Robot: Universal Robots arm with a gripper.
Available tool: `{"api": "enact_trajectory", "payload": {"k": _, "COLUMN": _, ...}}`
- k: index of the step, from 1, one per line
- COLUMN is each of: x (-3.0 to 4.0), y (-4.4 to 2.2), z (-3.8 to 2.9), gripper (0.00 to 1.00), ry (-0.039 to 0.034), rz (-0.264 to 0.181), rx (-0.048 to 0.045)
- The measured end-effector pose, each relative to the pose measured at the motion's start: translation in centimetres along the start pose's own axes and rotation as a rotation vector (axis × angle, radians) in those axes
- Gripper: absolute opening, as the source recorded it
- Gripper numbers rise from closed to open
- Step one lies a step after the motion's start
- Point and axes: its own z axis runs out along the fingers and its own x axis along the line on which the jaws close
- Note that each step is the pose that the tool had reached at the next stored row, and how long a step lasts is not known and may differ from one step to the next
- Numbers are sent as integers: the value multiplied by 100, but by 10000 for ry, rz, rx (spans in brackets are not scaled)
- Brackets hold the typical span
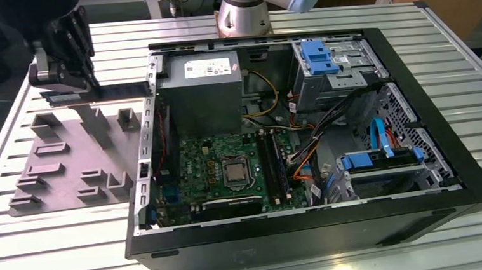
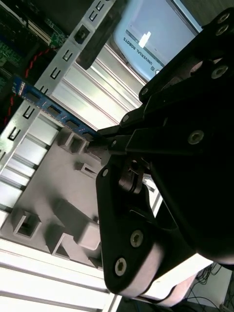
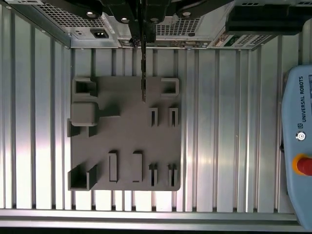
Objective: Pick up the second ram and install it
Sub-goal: 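Pick up the second ram and move it above second insertion slot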
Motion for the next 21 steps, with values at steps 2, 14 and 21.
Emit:
{"api": "enact_trajectory", "payload": {"k": 2, "x": 0, "y": -47, "z": -1, "gripper": 14, "ry": 0, "rz": 0, "rx": 0}}
{"api": "enact_trajectory", "payload": {"k": 14, "x": -2, "y": -316, "z": -4, "gripper": 14, "ry": -1, "rz": 1, "rx": 1}}
{"api": "enact_trajectory", "payload": {"k": 21, "x": -3, "y": -462, "z": -7, "gripper": 14, "ry": 1, "rz": -1, "rx": 0}}
